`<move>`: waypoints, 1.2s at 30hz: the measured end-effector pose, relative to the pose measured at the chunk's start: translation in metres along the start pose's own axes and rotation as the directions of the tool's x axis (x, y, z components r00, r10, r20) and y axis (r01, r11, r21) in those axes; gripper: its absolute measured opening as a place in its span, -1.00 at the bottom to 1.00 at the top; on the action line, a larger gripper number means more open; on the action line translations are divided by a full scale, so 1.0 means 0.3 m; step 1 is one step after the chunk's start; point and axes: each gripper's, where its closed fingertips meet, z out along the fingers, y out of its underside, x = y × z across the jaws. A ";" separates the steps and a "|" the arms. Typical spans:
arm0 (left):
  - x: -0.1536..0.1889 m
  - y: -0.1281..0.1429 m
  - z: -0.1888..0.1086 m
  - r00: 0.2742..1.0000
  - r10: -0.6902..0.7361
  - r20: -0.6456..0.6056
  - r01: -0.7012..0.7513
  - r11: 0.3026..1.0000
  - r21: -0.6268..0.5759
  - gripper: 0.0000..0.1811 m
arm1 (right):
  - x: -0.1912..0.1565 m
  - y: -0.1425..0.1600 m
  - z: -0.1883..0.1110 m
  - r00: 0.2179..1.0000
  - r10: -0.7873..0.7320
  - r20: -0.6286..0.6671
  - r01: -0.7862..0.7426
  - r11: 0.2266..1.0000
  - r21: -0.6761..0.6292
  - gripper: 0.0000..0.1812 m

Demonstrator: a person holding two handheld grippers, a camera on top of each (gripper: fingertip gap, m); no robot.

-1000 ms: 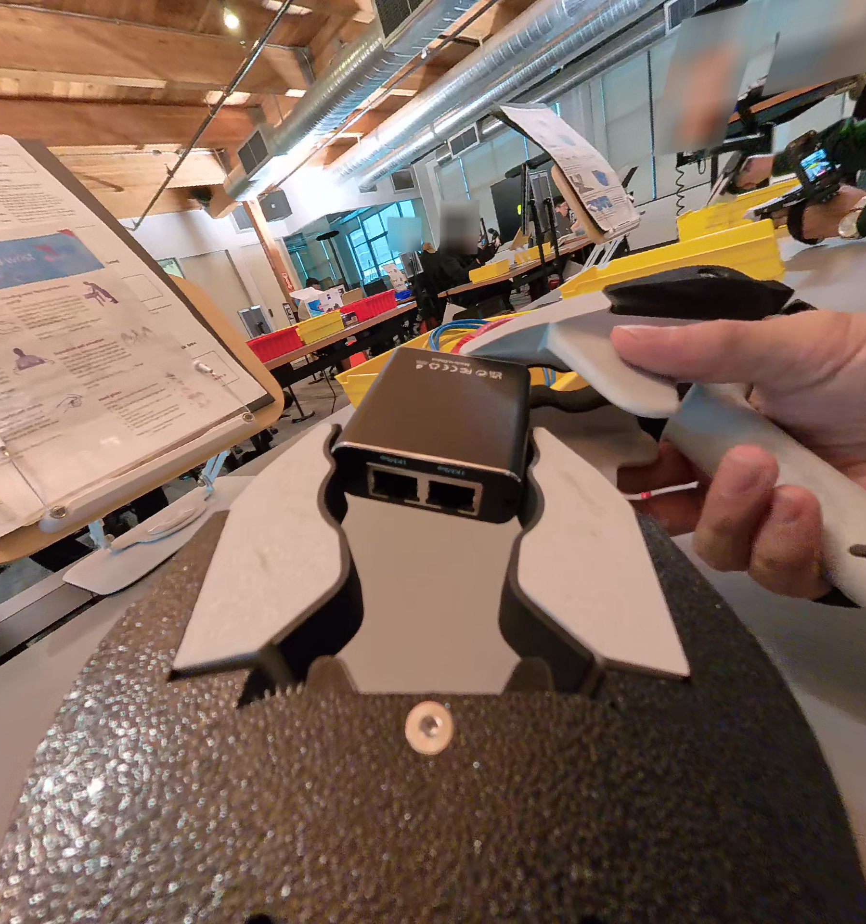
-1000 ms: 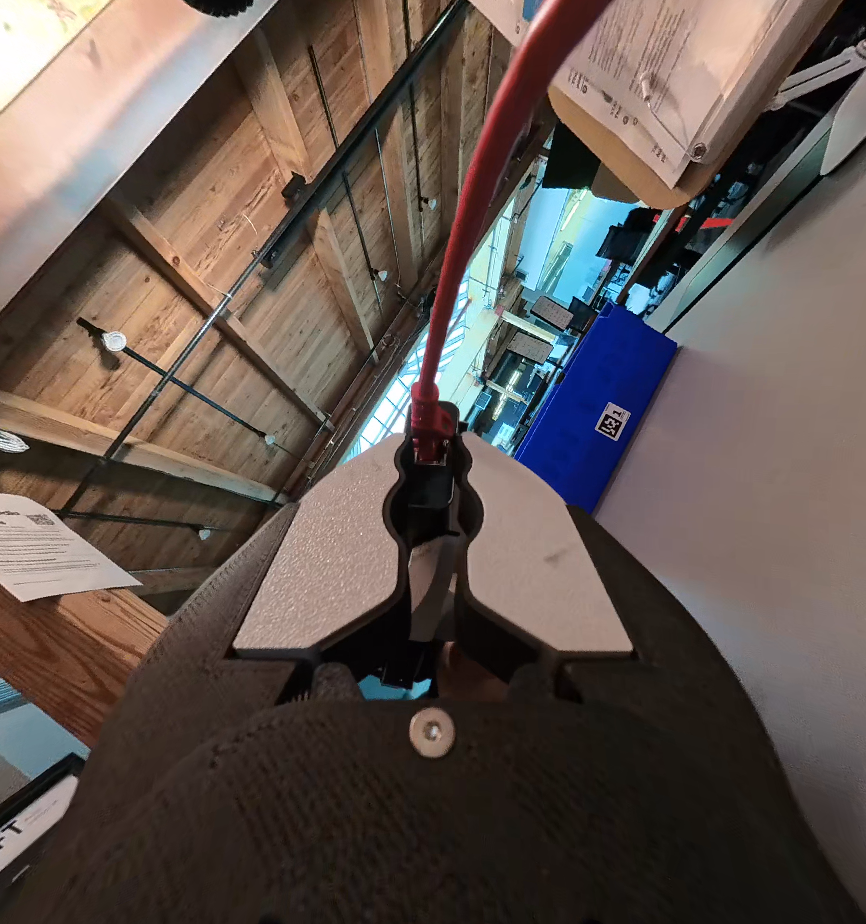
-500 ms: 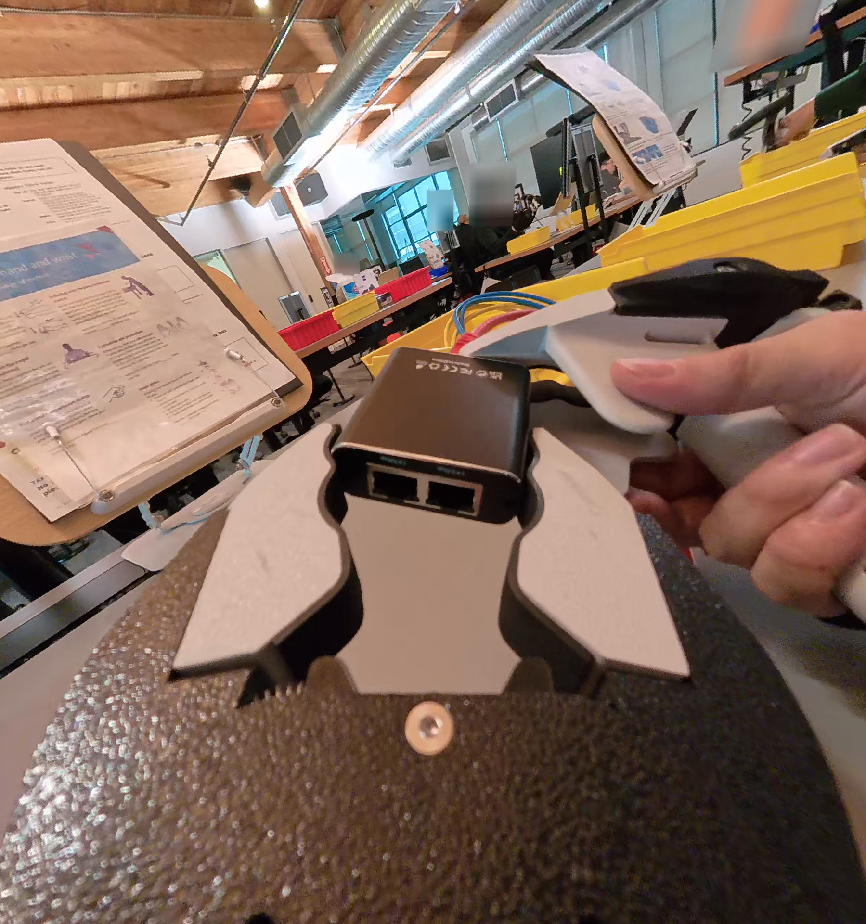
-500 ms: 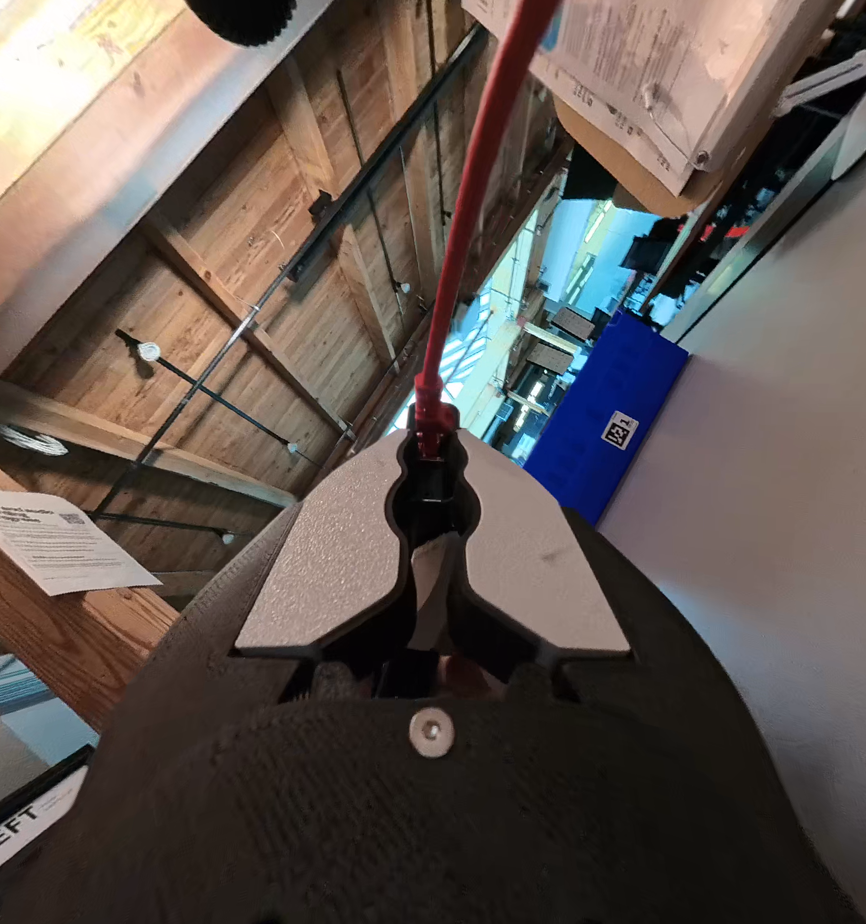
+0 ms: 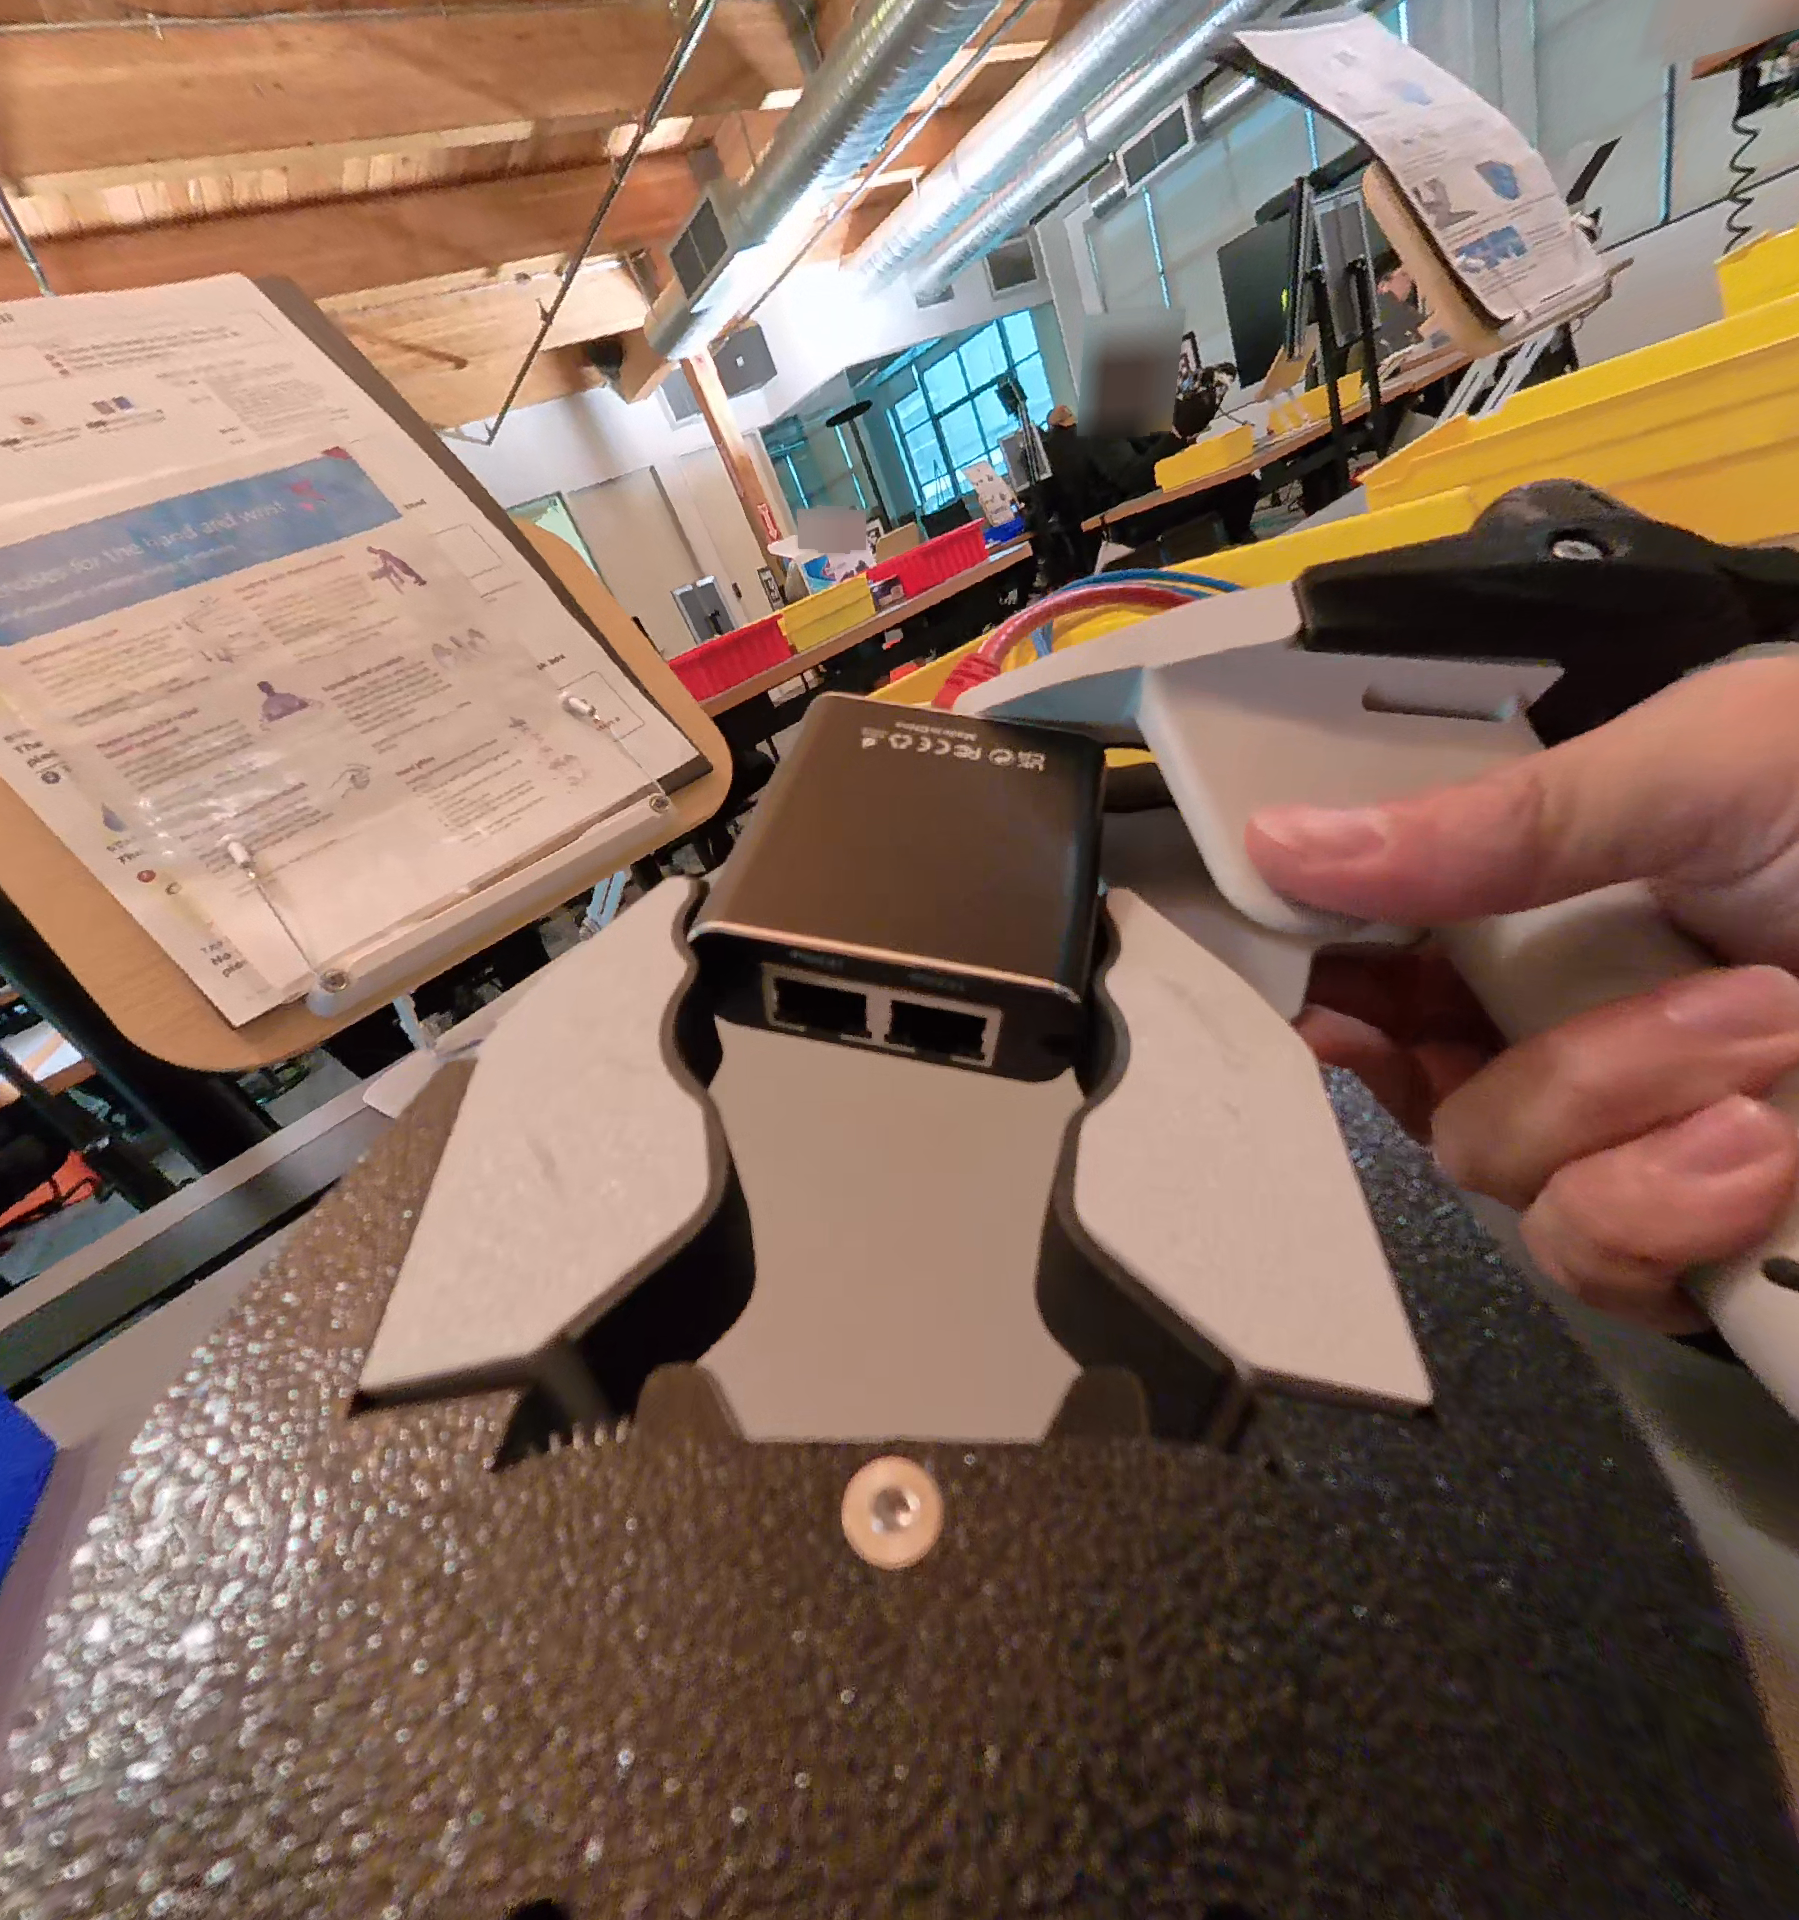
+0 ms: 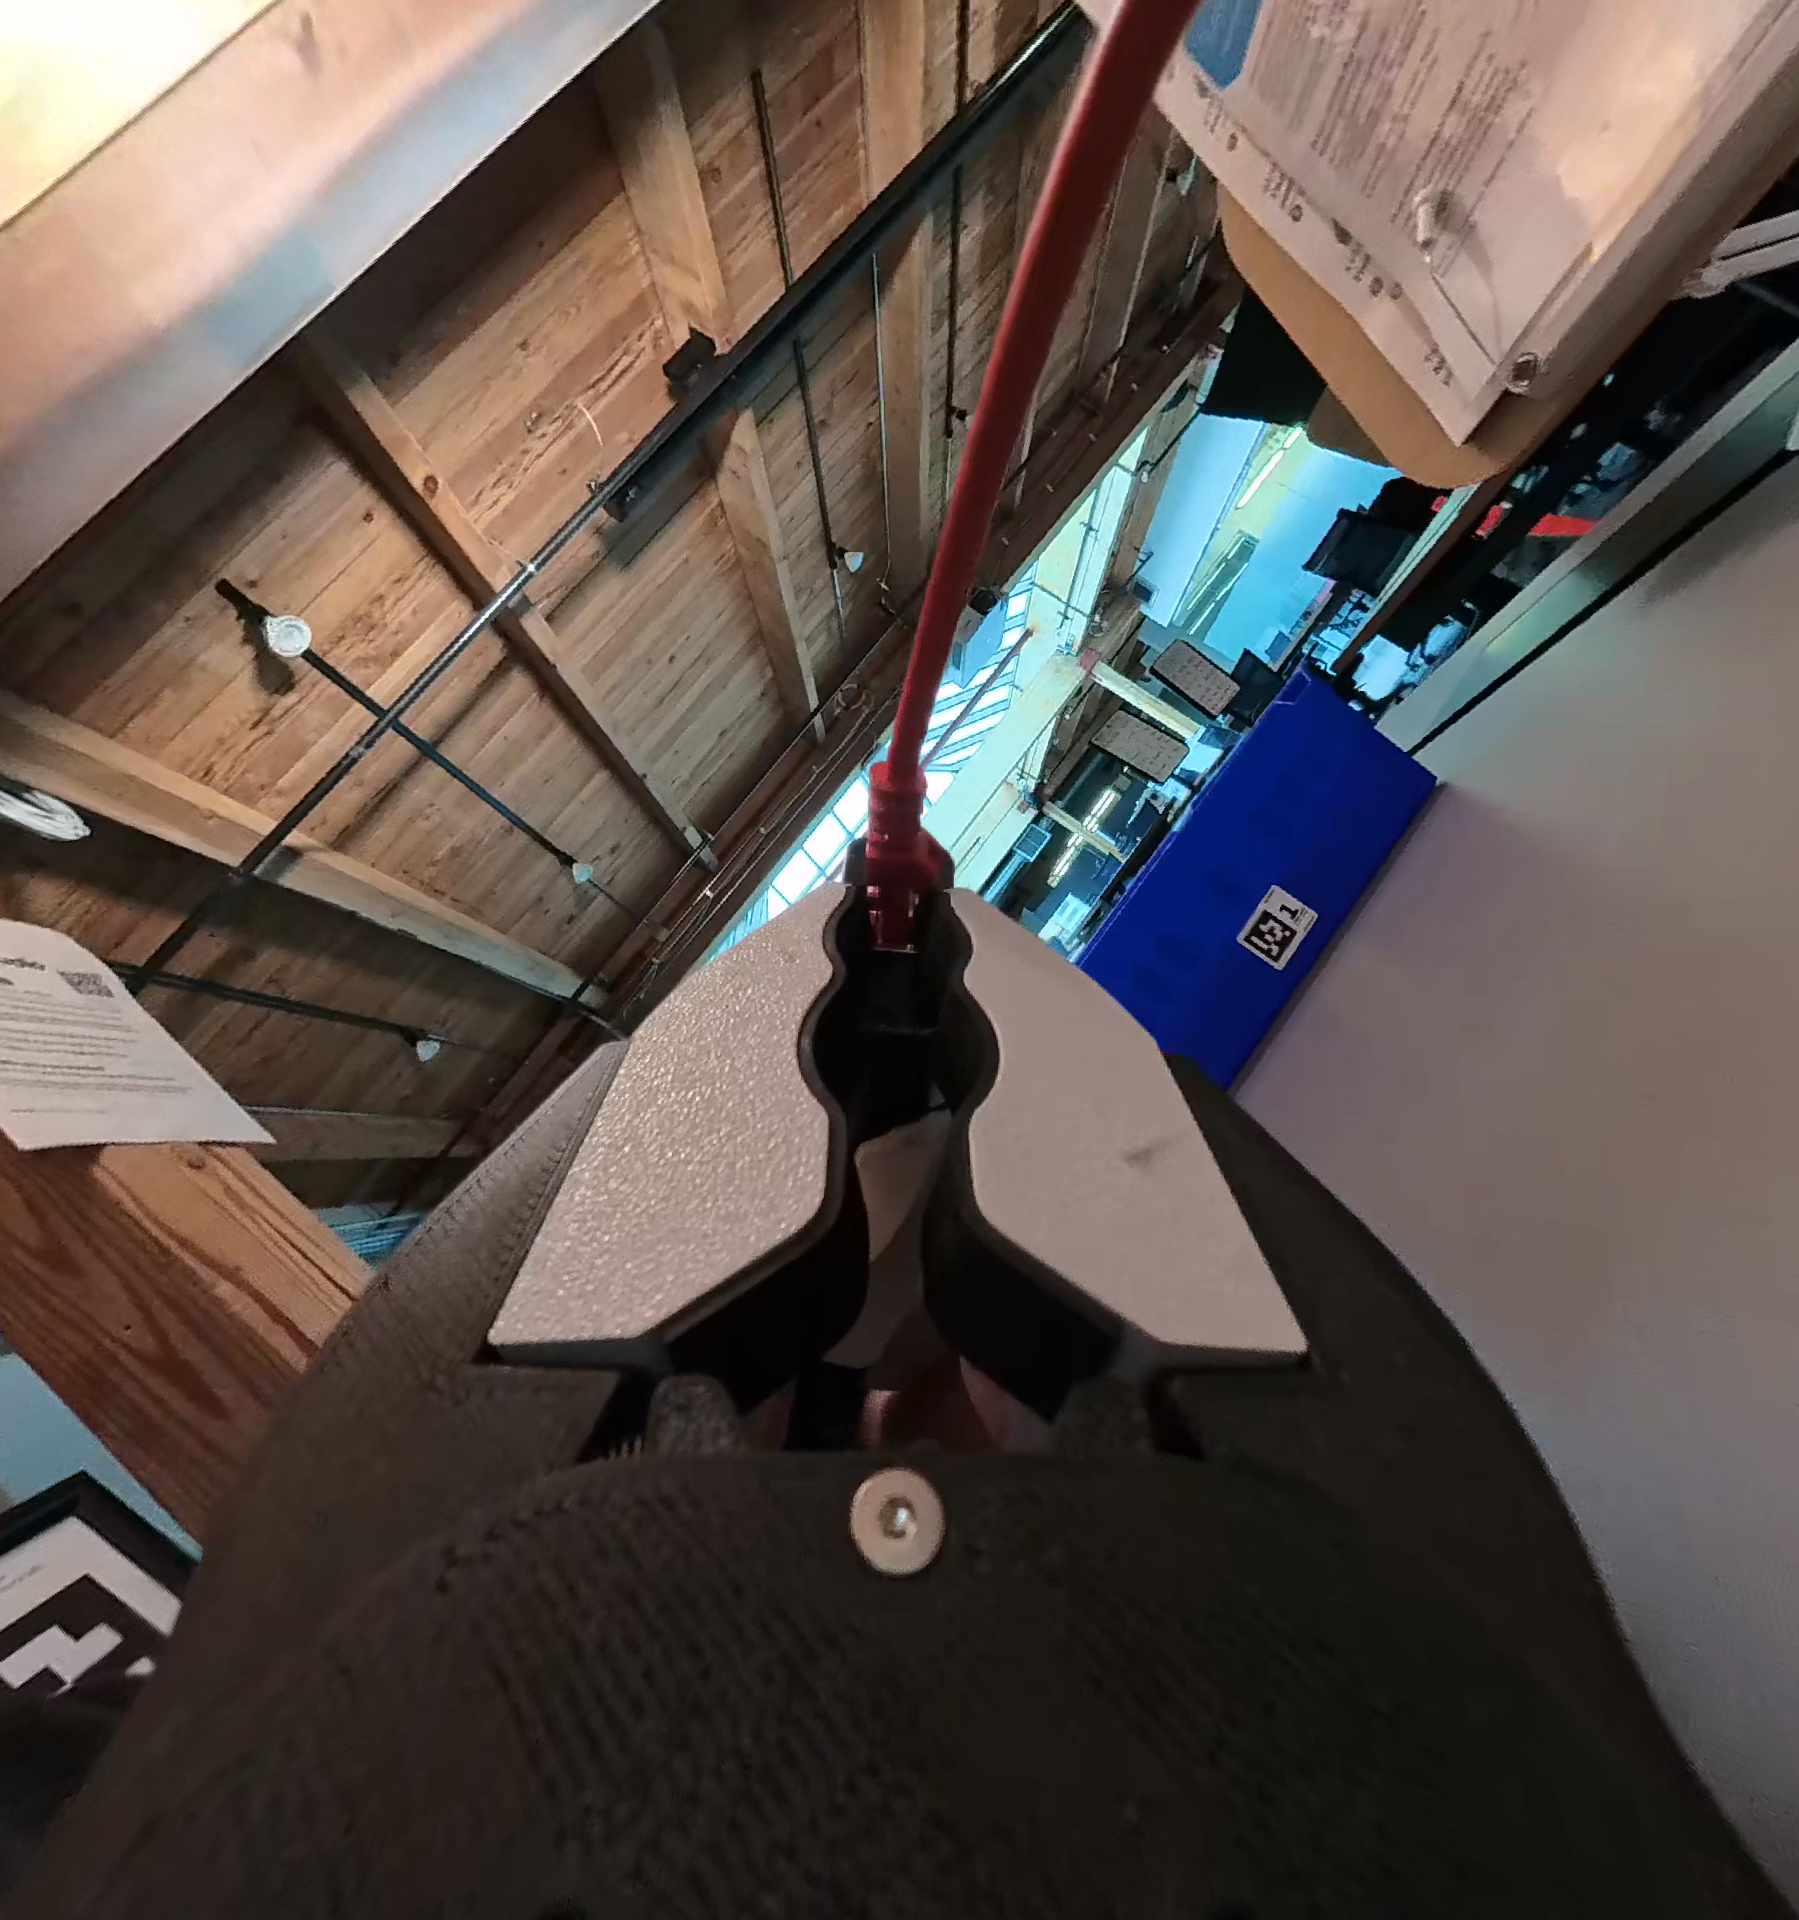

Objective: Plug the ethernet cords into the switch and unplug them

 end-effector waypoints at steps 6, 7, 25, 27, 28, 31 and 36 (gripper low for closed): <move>-0.019 0.012 0.003 0.992 -0.125 -0.024 0.125 0.992 0.006 -0.27 | 0.014 -0.005 0.023 1.000 -0.015 -0.013 0.015 1.000 -0.010 -0.91; -0.025 0.012 0.002 0.997 -0.074 0.001 0.074 0.997 -0.002 -0.27 | 0.012 -0.037 0.018 1.000 -0.002 -0.006 0.003 0.999 0.038 -0.92; -0.024 0.048 -0.001 0.986 -0.160 -0.039 0.159 0.987 -0.021 -0.27 | 0.111 -0.582 -0.259 0.651 -0.675 -0.348 0.394 0.692 -0.604 -0.88; -0.027 0.050 -0.001 0.984 -0.171 -0.042 0.170 0.985 -0.020 -0.27 | 0.187 -0.609 -0.312 0.658 -0.637 -0.401 0.296 0.709 -0.641 -0.88; -0.028 0.052 -0.001 0.984 -0.175 -0.042 0.174 0.984 -0.024 -0.27 | 0.231 -0.623 -0.337 0.641 -0.634 -0.434 0.260 0.710 -0.654 -0.88; -0.027 0.052 0.000 0.984 -0.175 -0.045 0.174 0.985 -0.024 -0.27 | 0.330 -0.622 -0.386 0.638 -0.597 -0.487 0.147 0.715 -0.684 -0.87; -0.022 0.051 -0.001 0.984 -0.167 -0.054 0.166 0.986 -0.023 -0.27 | 0.357 -0.623 -0.409 0.630 -0.611 -0.480 0.081 0.666 -0.742 -0.60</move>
